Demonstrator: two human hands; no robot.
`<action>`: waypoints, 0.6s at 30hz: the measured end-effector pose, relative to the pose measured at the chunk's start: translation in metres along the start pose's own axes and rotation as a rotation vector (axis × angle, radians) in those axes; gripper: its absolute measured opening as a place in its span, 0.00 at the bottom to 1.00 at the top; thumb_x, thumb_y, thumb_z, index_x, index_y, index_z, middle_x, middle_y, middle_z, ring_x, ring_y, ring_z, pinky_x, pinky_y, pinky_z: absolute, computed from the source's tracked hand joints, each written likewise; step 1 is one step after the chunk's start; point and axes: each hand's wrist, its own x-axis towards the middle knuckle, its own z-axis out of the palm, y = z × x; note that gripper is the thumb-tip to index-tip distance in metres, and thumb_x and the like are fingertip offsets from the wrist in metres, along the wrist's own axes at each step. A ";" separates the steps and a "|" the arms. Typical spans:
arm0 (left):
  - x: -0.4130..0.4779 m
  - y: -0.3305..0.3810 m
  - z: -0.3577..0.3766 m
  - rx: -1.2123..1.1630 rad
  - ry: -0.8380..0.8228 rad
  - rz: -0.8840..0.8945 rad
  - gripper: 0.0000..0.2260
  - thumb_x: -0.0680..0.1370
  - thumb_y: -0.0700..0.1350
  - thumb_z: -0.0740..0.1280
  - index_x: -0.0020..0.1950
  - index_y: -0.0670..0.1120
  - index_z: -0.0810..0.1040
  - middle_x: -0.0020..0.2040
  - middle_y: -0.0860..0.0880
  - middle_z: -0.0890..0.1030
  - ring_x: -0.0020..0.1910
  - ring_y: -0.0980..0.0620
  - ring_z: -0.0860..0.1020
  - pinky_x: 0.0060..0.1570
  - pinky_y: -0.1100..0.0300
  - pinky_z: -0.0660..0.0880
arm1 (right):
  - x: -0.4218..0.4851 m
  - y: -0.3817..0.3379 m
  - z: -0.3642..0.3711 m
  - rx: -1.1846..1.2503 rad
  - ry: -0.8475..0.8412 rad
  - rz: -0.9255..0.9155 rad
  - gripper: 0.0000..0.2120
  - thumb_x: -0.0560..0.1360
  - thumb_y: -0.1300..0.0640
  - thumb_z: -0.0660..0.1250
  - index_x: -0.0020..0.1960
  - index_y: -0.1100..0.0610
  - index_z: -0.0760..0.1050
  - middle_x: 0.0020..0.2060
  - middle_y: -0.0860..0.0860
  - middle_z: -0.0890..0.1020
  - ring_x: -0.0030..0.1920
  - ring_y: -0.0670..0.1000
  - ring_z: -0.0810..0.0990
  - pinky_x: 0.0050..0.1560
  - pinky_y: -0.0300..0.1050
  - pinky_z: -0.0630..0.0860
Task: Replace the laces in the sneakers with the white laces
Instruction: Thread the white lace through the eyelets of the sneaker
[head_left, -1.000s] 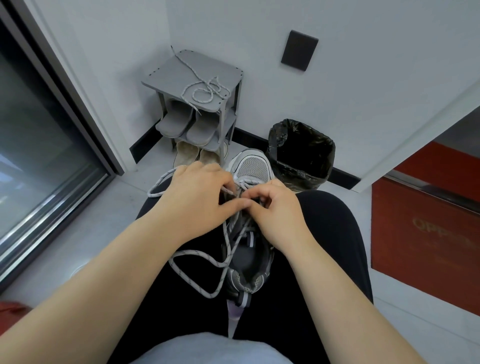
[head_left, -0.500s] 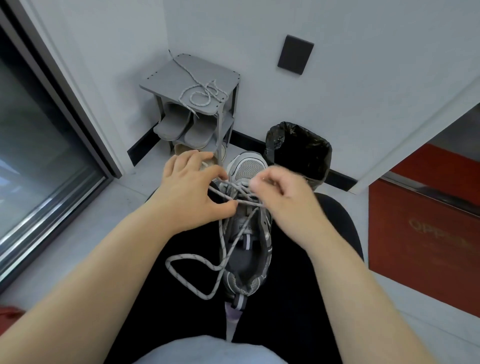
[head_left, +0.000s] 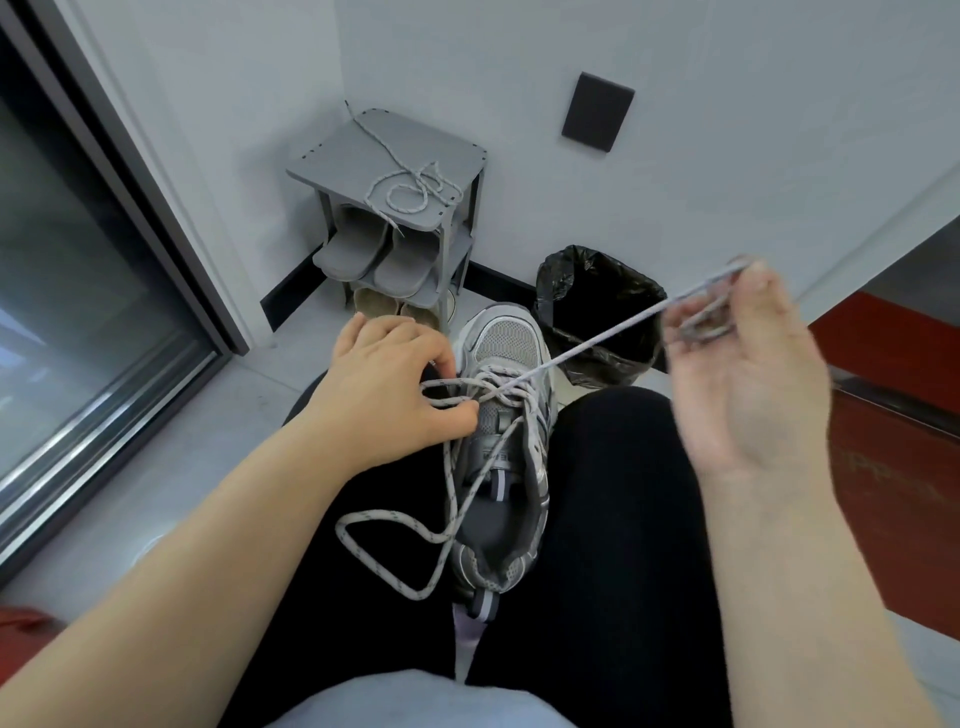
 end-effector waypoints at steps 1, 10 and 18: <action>0.000 0.001 0.000 -0.003 -0.003 0.006 0.20 0.57 0.67 0.53 0.40 0.57 0.69 0.52 0.59 0.76 0.63 0.55 0.66 0.72 0.52 0.47 | -0.003 0.004 0.003 0.078 -0.024 0.089 0.06 0.72 0.56 0.63 0.40 0.55 0.76 0.39 0.51 0.81 0.43 0.50 0.81 0.50 0.44 0.79; -0.002 0.003 0.000 -0.047 0.029 0.029 0.19 0.58 0.65 0.54 0.39 0.55 0.73 0.41 0.58 0.78 0.50 0.59 0.69 0.71 0.56 0.45 | -0.003 0.007 0.007 -0.779 -0.061 -0.157 0.09 0.77 0.57 0.62 0.37 0.50 0.71 0.25 0.42 0.70 0.26 0.42 0.66 0.31 0.37 0.67; -0.004 0.004 0.000 -0.038 0.030 0.021 0.21 0.58 0.66 0.54 0.41 0.56 0.73 0.38 0.60 0.75 0.47 0.59 0.69 0.71 0.56 0.47 | -0.022 0.063 0.008 -1.749 -0.517 0.025 0.05 0.73 0.49 0.68 0.44 0.48 0.81 0.35 0.46 0.80 0.41 0.49 0.78 0.43 0.48 0.76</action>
